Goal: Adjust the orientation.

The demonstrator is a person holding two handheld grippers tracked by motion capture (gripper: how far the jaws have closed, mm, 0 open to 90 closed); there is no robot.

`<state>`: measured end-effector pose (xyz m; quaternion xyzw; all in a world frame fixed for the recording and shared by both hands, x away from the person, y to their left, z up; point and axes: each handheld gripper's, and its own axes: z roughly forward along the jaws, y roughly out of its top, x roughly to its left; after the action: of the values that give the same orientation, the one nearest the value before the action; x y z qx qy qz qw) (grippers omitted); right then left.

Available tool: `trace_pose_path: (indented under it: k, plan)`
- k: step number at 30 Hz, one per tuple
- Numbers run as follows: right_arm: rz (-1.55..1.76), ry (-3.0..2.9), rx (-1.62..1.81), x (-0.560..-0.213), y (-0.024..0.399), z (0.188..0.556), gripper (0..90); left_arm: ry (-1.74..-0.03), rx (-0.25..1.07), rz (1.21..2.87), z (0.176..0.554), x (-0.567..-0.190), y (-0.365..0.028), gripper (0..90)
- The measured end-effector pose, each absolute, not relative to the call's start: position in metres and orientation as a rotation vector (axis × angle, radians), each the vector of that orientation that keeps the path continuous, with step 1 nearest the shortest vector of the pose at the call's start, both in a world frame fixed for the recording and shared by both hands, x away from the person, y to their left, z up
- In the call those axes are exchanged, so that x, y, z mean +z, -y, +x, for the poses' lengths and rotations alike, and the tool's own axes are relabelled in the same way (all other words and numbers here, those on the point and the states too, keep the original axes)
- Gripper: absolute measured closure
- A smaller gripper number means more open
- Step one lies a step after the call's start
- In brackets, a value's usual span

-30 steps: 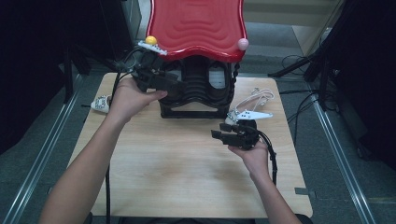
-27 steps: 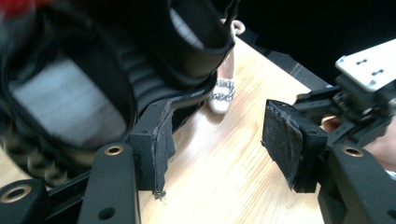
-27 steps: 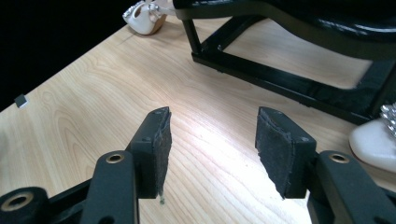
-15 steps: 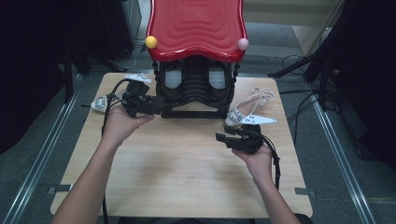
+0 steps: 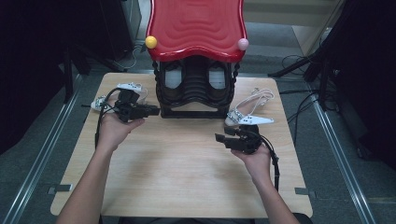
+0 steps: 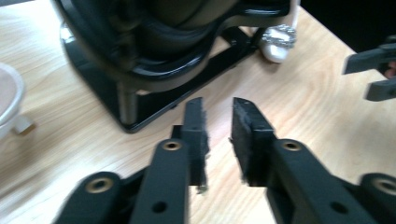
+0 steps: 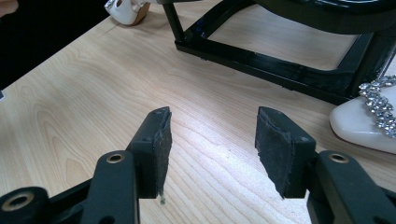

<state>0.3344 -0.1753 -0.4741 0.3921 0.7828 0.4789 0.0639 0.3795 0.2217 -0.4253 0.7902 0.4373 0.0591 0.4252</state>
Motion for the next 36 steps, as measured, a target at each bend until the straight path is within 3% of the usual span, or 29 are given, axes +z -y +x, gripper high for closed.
trace_pose_path:
  k: [4,22,36]
  plan:
    - [1.18,-2.371,1.438,-0.475,0.174,0.334,47.1,-1.123,0.146,1.938,0.388,-0.433,-0.236,89.7]
    - [1.17,-2.401,1.399,-0.481,0.167,0.337,47.1,-1.348,0.239,1.852,0.448,-0.426,-0.305,90.0]
    - [1.202,-2.421,1.374,-0.486,0.169,0.339,46.7,-1.436,0.191,1.826,0.468,-0.467,-0.299,90.0]
